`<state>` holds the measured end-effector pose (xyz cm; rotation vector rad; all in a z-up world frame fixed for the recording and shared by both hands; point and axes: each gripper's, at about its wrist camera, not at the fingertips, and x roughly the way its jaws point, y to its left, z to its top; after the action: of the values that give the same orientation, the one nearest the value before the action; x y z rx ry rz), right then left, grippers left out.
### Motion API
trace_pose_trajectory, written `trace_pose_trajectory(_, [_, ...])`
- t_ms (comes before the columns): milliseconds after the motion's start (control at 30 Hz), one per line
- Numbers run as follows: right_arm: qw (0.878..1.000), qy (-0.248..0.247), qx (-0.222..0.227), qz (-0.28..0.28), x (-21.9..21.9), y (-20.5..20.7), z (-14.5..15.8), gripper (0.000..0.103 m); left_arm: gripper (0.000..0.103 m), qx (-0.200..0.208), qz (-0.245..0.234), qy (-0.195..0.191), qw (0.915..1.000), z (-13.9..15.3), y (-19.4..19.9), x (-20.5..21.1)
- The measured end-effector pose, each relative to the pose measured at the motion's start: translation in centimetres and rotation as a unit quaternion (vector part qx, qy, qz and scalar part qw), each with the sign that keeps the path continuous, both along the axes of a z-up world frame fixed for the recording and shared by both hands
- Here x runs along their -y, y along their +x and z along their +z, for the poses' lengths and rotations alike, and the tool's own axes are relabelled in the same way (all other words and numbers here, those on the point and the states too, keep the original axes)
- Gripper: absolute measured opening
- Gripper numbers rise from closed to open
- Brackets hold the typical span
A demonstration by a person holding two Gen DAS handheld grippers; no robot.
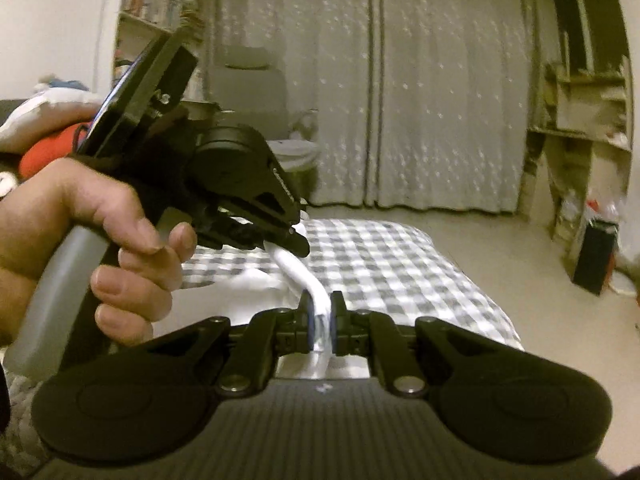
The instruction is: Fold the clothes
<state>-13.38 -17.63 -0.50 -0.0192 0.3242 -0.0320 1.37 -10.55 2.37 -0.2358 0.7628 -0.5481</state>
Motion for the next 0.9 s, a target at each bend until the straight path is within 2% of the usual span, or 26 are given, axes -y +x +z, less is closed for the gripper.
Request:
trace_pose_trajectory(200, [0.999,-0.028,0.013,0.043,-3.0,-0.3,0.0,0.008,0.005,0.009,0.007,0.019,0.9997,0.2,-0.2,-3.2])
trace_pose_trajectory(533, [0.993,-0.038,0.013,0.113,-6.6,-1.3,-0.4,0.008,0.005,0.015,0.023,0.06,0.9978,0.2,-0.9,-9.2])
trace_pose_trajectory(733, [0.989,-0.052,0.005,0.14,-8.7,-1.4,-0.8,0.008,0.005,0.0,0.037,0.037,0.9987,-1.5,-0.6,-11.9])
trace_pose_trajectory(900, [0.987,-0.06,-0.004,0.148,-10.0,-0.8,-1.3,0.008,0.005,0.0,0.035,0.03,0.9989,-1.7,-0.5,-12.7])
